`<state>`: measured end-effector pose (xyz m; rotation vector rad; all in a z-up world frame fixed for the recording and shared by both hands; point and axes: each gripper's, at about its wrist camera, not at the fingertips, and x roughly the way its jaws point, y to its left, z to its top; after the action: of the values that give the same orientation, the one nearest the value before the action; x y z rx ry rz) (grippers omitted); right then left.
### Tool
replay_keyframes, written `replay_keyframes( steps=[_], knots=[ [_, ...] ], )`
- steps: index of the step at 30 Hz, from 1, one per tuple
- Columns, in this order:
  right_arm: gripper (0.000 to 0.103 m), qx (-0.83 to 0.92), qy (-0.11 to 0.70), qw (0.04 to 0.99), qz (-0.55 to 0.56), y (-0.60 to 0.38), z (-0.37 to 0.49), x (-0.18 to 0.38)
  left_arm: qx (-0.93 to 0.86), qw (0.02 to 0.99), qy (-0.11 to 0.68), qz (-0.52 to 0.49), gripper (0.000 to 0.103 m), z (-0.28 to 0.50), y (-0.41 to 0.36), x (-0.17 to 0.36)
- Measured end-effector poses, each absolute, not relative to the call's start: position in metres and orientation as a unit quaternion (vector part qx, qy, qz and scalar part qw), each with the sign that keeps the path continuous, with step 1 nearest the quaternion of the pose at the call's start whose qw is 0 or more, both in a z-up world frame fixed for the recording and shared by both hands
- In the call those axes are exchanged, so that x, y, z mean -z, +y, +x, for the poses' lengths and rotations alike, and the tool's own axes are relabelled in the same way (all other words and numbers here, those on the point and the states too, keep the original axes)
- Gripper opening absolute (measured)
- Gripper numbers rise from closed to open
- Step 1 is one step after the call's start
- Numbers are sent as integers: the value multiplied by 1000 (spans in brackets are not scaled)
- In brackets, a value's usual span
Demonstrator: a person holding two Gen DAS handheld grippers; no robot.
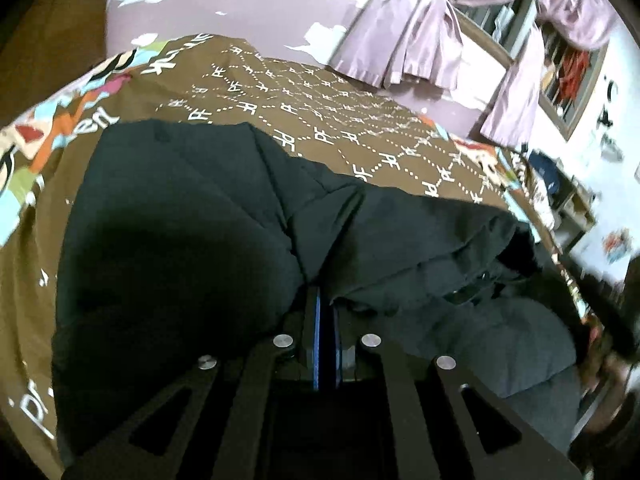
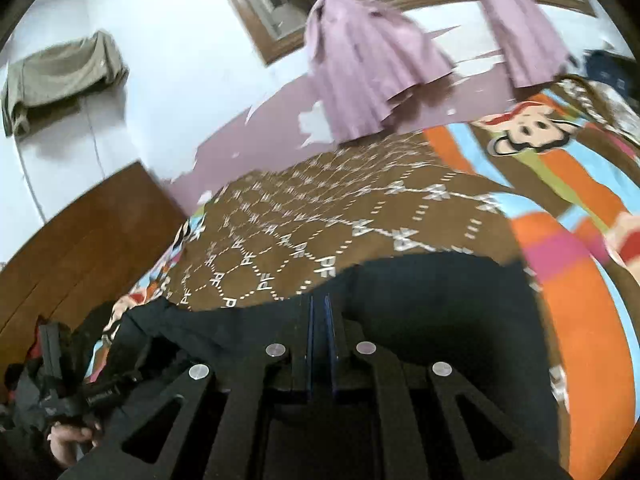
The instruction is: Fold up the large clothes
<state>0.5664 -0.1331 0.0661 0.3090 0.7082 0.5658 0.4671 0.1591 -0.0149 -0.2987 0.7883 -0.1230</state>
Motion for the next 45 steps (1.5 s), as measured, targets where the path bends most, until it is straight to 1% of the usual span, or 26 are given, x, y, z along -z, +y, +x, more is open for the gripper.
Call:
replay_keyframes(
  steps=[4, 7, 9, 13, 15, 17, 18, 20, 23, 25, 28, 31, 33, 34, 36, 40, 42, 45],
  knots=[
    [7, -289, 403, 858, 131, -110, 578, -46, 53, 907, 393, -138, 4, 464, 157, 15],
    [7, -289, 429, 848, 116, -104, 575, -31, 57, 909, 394, -121, 4, 457, 157, 4],
    [7, -292, 435, 843, 124, -108, 574, -27, 74, 918, 373, -111, 4, 446, 160, -10],
    [7, -294, 442, 839, 115, -106, 573, -25, 94, 943, 300, -112, 5, 433, 165, -45],
    [7, -296, 450, 835, 110, -105, 573, -24, 106, 941, 293, -133, 5, 443, 163, -55],
    [7, -298, 465, 827, 110, -103, 578, -20, 121, 934, 308, -137, 5, 461, 152, -57],
    [7, -296, 473, 822, 110, -104, 579, -17, 131, 928, 322, -133, 5, 472, 147, -55],
    [1, -292, 488, 816, 105, -104, 581, -12, 157, 909, 366, -121, 5, 495, 134, -45],
    [0, -288, 519, 798, 99, -100, 589, 6, 144, 866, 474, -69, 5, 531, 112, -10],
    [0, -281, 532, 793, 91, -95, 594, 15, 135, 851, 506, -49, 5, 542, 106, 11],
    [0, -263, 533, 802, 53, -82, 596, 19, 131, 851, 507, -45, 1, 547, 105, 29],
    [0, -255, 517, 816, 31, -77, 590, 17, 128, 857, 496, -60, 1, 550, 108, 47],
    [0, -270, 508, 816, 57, -84, 586, 11, 125, 868, 478, -48, 1, 544, 108, 49],
    [6, -285, 498, 815, 84, -90, 583, 4, 125, 874, 468, -42, 1, 541, 107, 50],
    [6, -311, 479, 813, 113, -93, 574, -10, 129, 881, 454, -45, 1, 534, 107, 51],
    [6, -353, 466, 807, 84, -62, 568, -31, 152, 881, 441, -80, 1, 532, 119, 60],
    [6, -353, 475, 804, 57, -40, 571, -28, 167, 874, 442, -109, 1, 535, 127, 63],
    [6, -342, 520, 782, 20, -21, 580, -3, 178, 869, 442, -130, 1, 536, 134, 61]
  ],
)
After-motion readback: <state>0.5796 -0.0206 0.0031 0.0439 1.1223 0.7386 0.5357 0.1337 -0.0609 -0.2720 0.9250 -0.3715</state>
